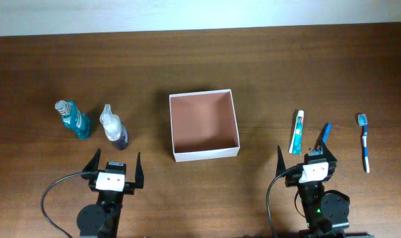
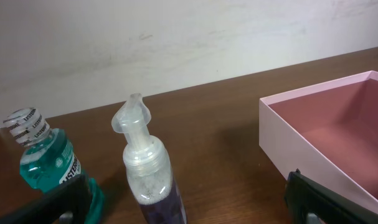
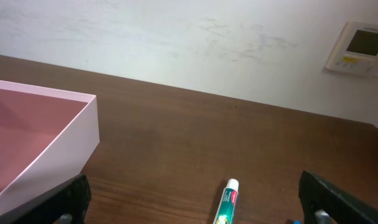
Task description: Pack container
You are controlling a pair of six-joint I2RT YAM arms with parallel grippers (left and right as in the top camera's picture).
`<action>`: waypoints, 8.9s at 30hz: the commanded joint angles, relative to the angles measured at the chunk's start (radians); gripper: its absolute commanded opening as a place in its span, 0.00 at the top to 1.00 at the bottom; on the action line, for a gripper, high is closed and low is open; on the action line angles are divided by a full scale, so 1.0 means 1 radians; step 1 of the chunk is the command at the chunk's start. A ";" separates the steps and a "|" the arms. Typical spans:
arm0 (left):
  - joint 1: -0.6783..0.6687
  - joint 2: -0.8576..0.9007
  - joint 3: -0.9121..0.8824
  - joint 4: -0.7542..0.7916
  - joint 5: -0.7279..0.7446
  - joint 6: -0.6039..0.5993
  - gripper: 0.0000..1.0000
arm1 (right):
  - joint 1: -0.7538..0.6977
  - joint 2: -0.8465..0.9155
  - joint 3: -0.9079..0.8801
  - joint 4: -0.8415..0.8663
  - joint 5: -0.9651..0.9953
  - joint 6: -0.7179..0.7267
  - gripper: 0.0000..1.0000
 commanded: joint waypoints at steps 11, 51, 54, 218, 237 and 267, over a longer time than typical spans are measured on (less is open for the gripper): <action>0.006 -0.009 -0.004 -0.003 -0.003 0.013 0.01 | -0.005 -0.008 -0.005 -0.009 -0.003 0.011 0.01; 0.006 -0.009 -0.004 -0.003 -0.003 0.013 0.01 | -0.005 -0.008 -0.005 -0.008 -0.003 0.011 0.01; 0.006 -0.009 -0.004 -0.003 -0.004 0.013 0.01 | -0.005 -0.008 -0.005 -0.008 -0.003 0.011 0.01; -0.587 2.034 1.849 -0.640 -0.144 -0.319 1.00 | -0.293 1.106 1.174 -1.144 0.012 0.348 0.01; -0.605 2.048 1.847 -0.684 -0.132 -0.318 0.46 | -0.293 1.106 1.174 -1.144 0.012 0.348 0.01; 0.037 1.773 2.093 -1.336 -0.200 -0.321 0.17 | -0.293 1.106 1.174 -1.150 0.013 0.348 0.01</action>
